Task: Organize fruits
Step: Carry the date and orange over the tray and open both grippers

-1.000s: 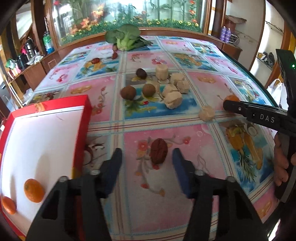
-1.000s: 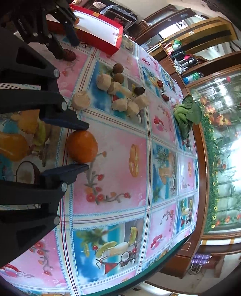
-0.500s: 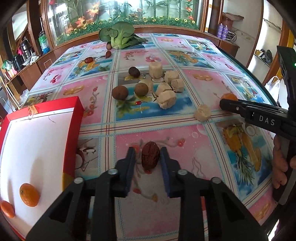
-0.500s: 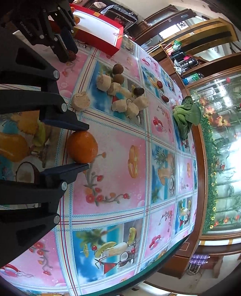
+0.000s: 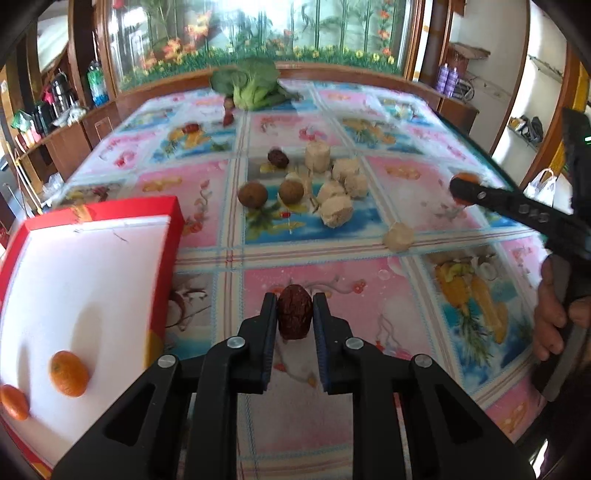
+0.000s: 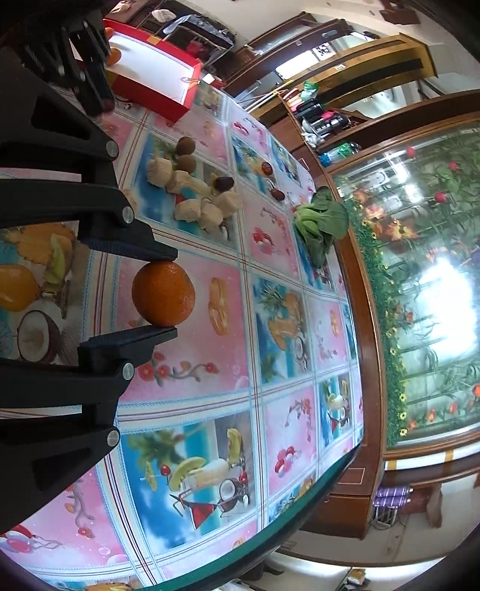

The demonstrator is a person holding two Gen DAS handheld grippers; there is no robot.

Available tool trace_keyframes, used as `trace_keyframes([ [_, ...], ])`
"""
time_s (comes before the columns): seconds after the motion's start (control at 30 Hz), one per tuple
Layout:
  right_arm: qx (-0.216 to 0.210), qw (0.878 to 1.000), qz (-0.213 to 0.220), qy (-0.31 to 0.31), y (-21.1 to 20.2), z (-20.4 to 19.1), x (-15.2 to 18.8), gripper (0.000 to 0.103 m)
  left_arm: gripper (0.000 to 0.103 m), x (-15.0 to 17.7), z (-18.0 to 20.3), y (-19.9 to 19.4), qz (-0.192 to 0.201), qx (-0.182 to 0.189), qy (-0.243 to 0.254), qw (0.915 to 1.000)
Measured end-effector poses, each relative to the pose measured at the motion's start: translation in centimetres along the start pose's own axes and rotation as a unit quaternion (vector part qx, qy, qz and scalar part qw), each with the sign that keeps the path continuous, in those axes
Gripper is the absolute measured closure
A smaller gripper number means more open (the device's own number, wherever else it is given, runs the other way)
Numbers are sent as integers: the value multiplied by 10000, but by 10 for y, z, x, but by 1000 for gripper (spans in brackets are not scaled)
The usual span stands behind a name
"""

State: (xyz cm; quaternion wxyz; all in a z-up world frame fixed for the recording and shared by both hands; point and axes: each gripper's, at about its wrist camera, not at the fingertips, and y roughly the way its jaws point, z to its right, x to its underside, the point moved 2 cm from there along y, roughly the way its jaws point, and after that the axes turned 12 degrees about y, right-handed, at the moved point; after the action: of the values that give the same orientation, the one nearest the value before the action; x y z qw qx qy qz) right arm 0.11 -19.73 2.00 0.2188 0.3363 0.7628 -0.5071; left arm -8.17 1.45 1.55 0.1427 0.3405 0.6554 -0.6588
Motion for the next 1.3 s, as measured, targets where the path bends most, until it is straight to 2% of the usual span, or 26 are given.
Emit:
trace_keyframes([
  [0.23,304,9990,163,287,3,16,-5,69,82,8,-9,-56,677,-538,35,9962],
  [0.37,484,9978,299,339,1,17,-3,69,82,19,-29,-75,851,-879,-82,9925],
  [0.43,436,9977,359,376,-4,9,1,69,82,25,-38,-80,876,-996,-158,9910],
  [0.6,-306,9985,448,80,-23,-50,29,69,82,43,-70,-89,873,-1244,-432,9874],
  [0.77,-1272,9910,134,-405,-31,-130,70,69,82,56,-94,-92,829,-1453,-638,9838],
  [0.87,-1683,9837,-132,-612,-28,-164,89,69,82,65,-107,-92,784,-1600,-727,9813],
  [1.03,-2017,9741,-478,-904,-23,-202,112,69,82,77,-127,-87,700,-1777,-917,9773],
  [1.3,-2183,9645,-893,-1187,-9,-232,135,69,82,90,-151,-81,559,-1963,-1125,9725],
])
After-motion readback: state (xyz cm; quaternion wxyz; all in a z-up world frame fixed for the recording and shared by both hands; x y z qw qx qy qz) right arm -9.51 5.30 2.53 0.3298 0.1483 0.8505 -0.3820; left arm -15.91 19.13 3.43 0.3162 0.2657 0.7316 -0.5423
